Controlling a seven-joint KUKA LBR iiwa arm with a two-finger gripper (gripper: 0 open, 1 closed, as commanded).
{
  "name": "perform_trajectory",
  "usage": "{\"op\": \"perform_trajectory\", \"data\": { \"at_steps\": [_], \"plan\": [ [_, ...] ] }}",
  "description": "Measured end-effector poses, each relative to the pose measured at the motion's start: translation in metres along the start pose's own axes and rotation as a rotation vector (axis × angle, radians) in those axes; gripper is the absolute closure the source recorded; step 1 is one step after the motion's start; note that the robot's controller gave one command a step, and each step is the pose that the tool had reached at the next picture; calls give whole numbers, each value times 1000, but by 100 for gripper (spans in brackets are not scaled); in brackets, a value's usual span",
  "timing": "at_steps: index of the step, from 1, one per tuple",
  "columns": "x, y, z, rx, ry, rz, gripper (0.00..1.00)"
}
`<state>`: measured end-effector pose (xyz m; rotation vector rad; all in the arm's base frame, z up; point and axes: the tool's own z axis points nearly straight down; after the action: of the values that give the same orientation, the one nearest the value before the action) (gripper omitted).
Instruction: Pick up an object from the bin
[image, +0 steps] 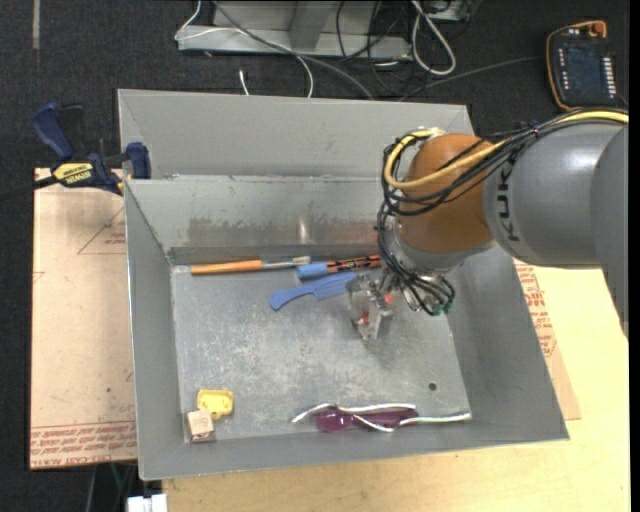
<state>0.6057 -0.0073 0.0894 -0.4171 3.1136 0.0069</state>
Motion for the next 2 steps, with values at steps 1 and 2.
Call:
{"op": "perform_trajectory", "data": {
  "at_steps": [1,2],
  "plan": [
    [-3,0,-35,3,-11,0,100],
    [-4,0,-49,3,-12,1,100]
  ]
}}
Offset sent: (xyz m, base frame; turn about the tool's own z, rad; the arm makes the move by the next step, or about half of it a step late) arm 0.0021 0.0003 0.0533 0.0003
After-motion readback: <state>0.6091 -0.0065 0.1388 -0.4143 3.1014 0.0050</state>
